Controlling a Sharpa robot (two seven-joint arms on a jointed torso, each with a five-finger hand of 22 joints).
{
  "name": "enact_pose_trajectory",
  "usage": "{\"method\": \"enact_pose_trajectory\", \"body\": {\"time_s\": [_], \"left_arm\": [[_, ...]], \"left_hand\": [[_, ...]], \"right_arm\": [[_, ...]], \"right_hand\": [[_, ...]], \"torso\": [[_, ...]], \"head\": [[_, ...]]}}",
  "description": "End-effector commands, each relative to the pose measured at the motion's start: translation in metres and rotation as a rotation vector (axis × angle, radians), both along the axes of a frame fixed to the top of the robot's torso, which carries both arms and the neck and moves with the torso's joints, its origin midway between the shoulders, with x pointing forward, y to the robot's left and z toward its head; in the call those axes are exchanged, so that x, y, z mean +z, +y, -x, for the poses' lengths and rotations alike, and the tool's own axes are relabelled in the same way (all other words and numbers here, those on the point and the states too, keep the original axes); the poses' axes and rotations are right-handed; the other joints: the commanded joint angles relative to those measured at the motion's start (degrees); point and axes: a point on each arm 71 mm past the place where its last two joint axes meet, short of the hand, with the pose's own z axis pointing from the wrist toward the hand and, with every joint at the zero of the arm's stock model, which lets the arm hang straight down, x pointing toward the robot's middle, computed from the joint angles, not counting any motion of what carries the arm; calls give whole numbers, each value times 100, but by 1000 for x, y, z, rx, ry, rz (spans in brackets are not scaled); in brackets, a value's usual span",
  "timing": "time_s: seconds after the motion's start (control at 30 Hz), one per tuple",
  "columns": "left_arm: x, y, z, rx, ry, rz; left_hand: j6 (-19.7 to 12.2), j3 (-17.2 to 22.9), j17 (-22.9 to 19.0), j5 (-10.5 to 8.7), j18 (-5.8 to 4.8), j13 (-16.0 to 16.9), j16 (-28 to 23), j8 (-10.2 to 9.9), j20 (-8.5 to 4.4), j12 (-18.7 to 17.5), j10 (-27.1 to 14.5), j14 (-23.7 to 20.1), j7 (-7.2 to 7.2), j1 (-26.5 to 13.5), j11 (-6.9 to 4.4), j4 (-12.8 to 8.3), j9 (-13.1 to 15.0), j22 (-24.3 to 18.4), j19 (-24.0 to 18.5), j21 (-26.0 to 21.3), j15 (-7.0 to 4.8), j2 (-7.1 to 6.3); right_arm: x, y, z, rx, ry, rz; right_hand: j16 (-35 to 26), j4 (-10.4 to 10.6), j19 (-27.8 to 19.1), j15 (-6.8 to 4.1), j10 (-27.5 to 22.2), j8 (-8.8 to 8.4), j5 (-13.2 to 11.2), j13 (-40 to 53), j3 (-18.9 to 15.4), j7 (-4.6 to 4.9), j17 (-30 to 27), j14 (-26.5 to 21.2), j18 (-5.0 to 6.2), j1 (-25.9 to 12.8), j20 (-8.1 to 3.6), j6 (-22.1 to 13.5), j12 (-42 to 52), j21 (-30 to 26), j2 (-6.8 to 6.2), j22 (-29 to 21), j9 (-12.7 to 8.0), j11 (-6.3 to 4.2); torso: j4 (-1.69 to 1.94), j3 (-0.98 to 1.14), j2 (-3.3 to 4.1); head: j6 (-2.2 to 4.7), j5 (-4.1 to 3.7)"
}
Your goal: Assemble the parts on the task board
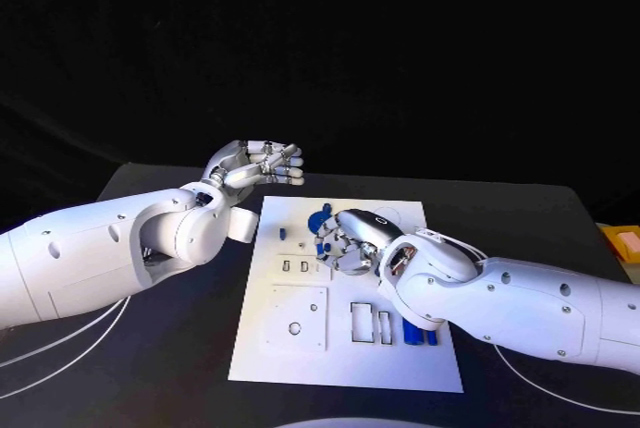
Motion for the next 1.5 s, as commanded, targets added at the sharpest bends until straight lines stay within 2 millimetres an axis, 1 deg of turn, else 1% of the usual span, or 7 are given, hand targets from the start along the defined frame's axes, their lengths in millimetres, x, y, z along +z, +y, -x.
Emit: {"method": "enact_pose_trajectory", "body": {"time_s": [0.03,0.1,0.43,0.6,0.77,1.03,1.5], "left_arm": [[1,-3,1,-24,-7,-4],[1,-3,1,-24,-7,-5],[1,-4,1,-27,-5,-5],[0,-6,1,-34,-4,-3],[0,-6,1,-38,-3,-2],[0,-7,1,-38,-2,-2],[0,-7,1,-41,2,-2]], "left_hand": [[15,28,6,-31,74,5,28,5,-11,35,44,36,-15,-48,-5,2,7,7,27,22,-5,-4],[15,28,6,-31,74,5,28,5,-11,35,44,36,-15,-48,-5,2,7,7,27,22,-5,-4],[13,31,12,-33,73,5,32,3,-12,34,52,42,-15,-50,-6,2,7,8,28,25,-6,-10],[11,32,16,-34,72,5,35,1,-12,32,57,44,-14,-55,-5,4,6,9,28,27,-6,-14],[4,31,23,-37,70,3,37,-5,-11,25,60,43,-9,-71,-2,11,5,9,25,29,-4,-24],[-2,33,28,-38,68,0,36,-10,-10,17,57,37,-6,-80,1,13,3,9,21,30,-1,-31],[-4,34,30,-38,67,-1,35,-12,-10,13,55,34,-4,-83,3,14,3,9,19,30,0,-33]], "right_arm": [[-5,4,3,1,-18,39],[-7,6,5,3,-15,42],[-14,13,6,5,-4,63],[-21,16,5,-2,2,71],[-25,16,4,-6,-1,74],[-28,18,4,-1,-3,74],[-30,19,5,5,1,77]], "right_hand": [[13,17,219,-56,4,145,6,143,15,-49,1277,546,-100,-61,-42,74,-20,34,-10,1084,135,-25],[13,24,219,-58,8,150,1,145,12,-51,1276,545,-99,-77,-44,74,-19,33,-16,1083,139,-27],[10,35,217,-62,18,163,-16,151,5,-58,1268,544,-98,-110,-48,78,-16,29,-31,1081,146,-32],[6,36,215,-66,17,175,-32,146,0,-64,1256,541,-98,-124,-51,85,-20,27,-45,1080,152,-37],[7,38,215,-69,21,185,-49,148,-2,-69,1258,541,-97,-134,-54,91,-19,26,-53,1079,157,-42],[6,38,217,-72,23,191,-62,148,-4,-72,1257,541,-98,-142,-56,93,-20,28,-60,1082,161,-45],[6,40,215,-77,25,195,-90,148,-11,-73,1256,541,-97,-160,-61,83,-22,24,-83,1080,164,-48]], "torso": [[2,5,13],[0,12,14],[-5,10,16],[7,9,12],[17,12,16],[-2,11,15],[2,10,12]], "head": [[-21,33],[-36,51],[-65,62],[-95,57],[-98,60],[-112,74],[-133,82]]}}
